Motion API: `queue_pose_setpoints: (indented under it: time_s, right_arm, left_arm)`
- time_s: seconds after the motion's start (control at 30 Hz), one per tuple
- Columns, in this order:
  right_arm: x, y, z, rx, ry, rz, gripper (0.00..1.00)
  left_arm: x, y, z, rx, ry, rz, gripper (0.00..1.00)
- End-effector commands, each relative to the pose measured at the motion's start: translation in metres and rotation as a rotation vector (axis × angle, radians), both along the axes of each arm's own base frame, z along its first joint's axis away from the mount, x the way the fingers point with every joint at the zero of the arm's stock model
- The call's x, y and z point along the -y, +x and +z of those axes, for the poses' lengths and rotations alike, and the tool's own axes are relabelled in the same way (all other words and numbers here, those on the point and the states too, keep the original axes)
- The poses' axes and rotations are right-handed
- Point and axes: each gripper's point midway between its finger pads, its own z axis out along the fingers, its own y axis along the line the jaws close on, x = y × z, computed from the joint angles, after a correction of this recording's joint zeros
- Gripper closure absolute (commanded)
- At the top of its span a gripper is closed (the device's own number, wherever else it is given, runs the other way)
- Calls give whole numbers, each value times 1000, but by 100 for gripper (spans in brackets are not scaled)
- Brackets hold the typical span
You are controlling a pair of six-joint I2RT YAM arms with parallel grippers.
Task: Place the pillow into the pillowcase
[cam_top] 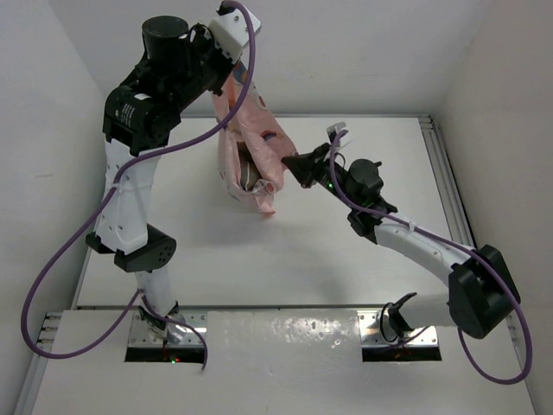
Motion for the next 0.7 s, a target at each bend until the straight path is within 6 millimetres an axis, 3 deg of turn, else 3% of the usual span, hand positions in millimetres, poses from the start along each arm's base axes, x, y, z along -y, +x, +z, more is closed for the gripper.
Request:
queue_pose_setpoints:
  time_s: [0.0, 0.07, 0.2, 0.23, 0.3, 0.33, 0.4, 0.53, 0.67]
  right_arm:
    - [11, -8, 47, 133, 121, -9, 100]
    - [33, 2, 60, 135, 169, -102, 100]
    - [82, 16, 134, 226, 159, -297, 100]
    - [96, 11, 180, 315, 168, -339, 100]
    - [117, 10, 207, 352, 150, -395, 100]
    - [131, 2, 237, 401, 164, -423, 100]
    - [140, -9, 264, 452, 185, -434, 100]
    - [145, -28, 284, 498, 187, -408, 100]
    - [153, -30, 282, 499, 157, -446, 100]
  left_arm:
    - [-26, -13, 55, 168, -91, 81, 100]
    - [-35, -8, 55, 174, -80, 137, 100]
    - [-42, 3, 45, 166, -27, 197, 100]
    - [-44, 5, 43, 164, -18, 213, 100]
    - [-47, 6, 44, 171, 1, 225, 100]
    - [-49, 5, 45, 176, 6, 232, 100]
    - [-49, 3, 46, 177, 13, 229, 100]
    - [-52, 1, 44, 173, 34, 230, 100]
    - [-64, -3, 52, 201, 53, 284, 100]
